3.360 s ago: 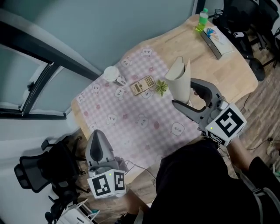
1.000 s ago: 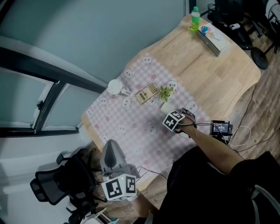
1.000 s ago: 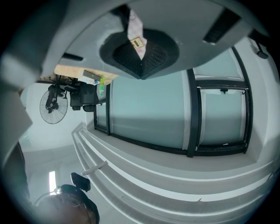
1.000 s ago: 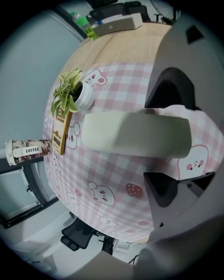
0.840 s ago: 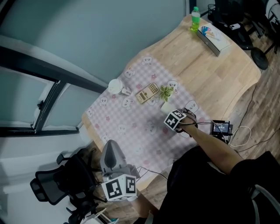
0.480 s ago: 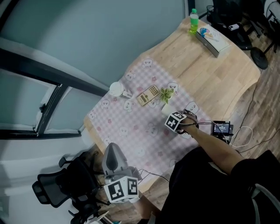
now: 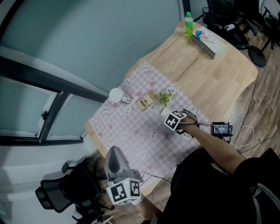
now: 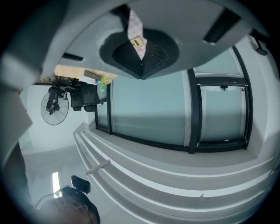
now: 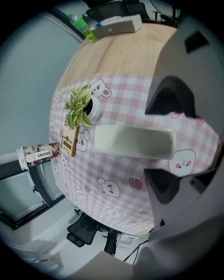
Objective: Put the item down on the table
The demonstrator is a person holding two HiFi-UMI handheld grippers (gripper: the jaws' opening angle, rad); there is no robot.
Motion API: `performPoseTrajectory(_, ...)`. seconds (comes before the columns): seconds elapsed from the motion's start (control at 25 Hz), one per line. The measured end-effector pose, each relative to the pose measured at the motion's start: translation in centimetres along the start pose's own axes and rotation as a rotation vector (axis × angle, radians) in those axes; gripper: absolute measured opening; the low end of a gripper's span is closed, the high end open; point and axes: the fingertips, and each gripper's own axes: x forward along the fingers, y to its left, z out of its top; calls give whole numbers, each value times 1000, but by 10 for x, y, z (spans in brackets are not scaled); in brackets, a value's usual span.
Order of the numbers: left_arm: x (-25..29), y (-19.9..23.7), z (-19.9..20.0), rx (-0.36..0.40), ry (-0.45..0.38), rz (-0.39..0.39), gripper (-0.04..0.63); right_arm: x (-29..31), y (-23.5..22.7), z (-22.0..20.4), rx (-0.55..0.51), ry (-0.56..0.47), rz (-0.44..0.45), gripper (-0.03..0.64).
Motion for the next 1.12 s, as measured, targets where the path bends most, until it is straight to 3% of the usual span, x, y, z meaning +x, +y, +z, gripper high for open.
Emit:
performPoseTrajectory(0.08, 0, -2, 1, 0, -3, -5, -2, -8, -7, 4, -7, -23, -53, 14)
performPoseTrajectory(0.76, -8, -2, 5, -15, -19, -10, -2, -19, -1, 11, 18, -67, -19, 12)
performPoseTrajectory(0.96, -7, -4, 6, -15, -18, -12, -2, -50, 5, 33, 18, -221, 5, 12)
performPoseTrajectory(1.12, -8, -3, 7, -16, -15, -9, -2, -109, 14, 68, 22, -452, 51, 14)
